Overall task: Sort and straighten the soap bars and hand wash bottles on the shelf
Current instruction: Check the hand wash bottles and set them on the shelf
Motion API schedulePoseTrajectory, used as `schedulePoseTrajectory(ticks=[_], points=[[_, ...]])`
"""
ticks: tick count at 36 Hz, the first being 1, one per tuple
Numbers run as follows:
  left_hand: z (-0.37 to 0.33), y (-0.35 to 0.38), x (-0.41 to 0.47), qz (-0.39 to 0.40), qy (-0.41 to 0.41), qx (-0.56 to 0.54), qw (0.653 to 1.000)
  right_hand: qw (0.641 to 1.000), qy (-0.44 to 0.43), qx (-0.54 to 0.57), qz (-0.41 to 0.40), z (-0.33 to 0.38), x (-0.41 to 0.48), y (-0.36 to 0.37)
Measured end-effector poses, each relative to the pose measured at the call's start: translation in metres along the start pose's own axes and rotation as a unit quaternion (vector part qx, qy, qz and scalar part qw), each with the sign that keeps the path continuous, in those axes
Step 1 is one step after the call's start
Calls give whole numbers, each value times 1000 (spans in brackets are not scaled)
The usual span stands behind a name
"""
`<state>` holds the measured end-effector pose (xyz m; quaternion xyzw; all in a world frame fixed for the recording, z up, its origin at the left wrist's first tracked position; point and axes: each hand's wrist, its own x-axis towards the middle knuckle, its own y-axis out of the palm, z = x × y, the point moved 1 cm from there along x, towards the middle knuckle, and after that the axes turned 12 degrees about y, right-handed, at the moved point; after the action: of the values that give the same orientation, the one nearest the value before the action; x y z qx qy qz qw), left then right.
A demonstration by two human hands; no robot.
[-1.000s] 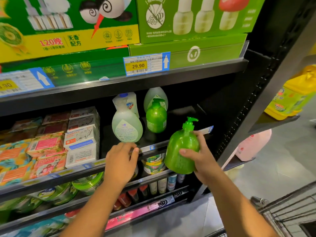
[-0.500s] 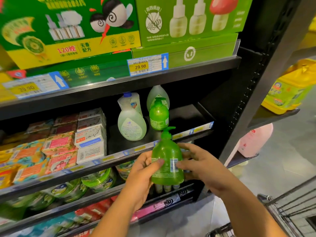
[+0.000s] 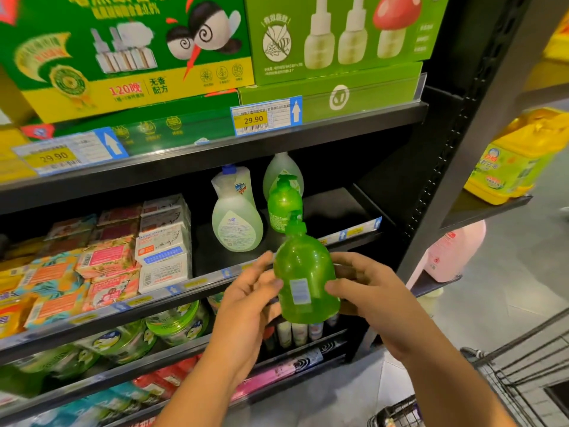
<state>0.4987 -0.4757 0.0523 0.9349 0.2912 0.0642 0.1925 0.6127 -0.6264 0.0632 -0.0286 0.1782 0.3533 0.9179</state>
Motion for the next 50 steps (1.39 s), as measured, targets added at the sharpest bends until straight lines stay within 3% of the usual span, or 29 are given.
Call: schedulePoseTrajectory(ticks=[13,19,24,31,33,36,40,45,50], points=[[-2,4,-1,-55,-9,-50,997,999,-5,39,36,8,0,13],[-6,2,0,-13,-22,-41,999,999,-28,39,22,8,5,5],[-5,1,4,-61,-12,-52,997,998,18,48,34,-1,13,13],[-5,-3,5,14,-43,53,998,996,11,73,46,8,7,13],[-4,-6,7,1,-46,20,999,996,4,73,49,9,6,7],[-4,-8,8,-11,-51,-22,998,1000,-25,7,14,5,11,3],[-10,-8,12,59,-8,40,997,995,-75,-64,9,5,18,5],[-21,-21,19,125,104,107,981,968,-228,-108,17,9,16,0],[-39,-30,20,193,217,198,936,938,-330,-78,74,3,12,-2]])
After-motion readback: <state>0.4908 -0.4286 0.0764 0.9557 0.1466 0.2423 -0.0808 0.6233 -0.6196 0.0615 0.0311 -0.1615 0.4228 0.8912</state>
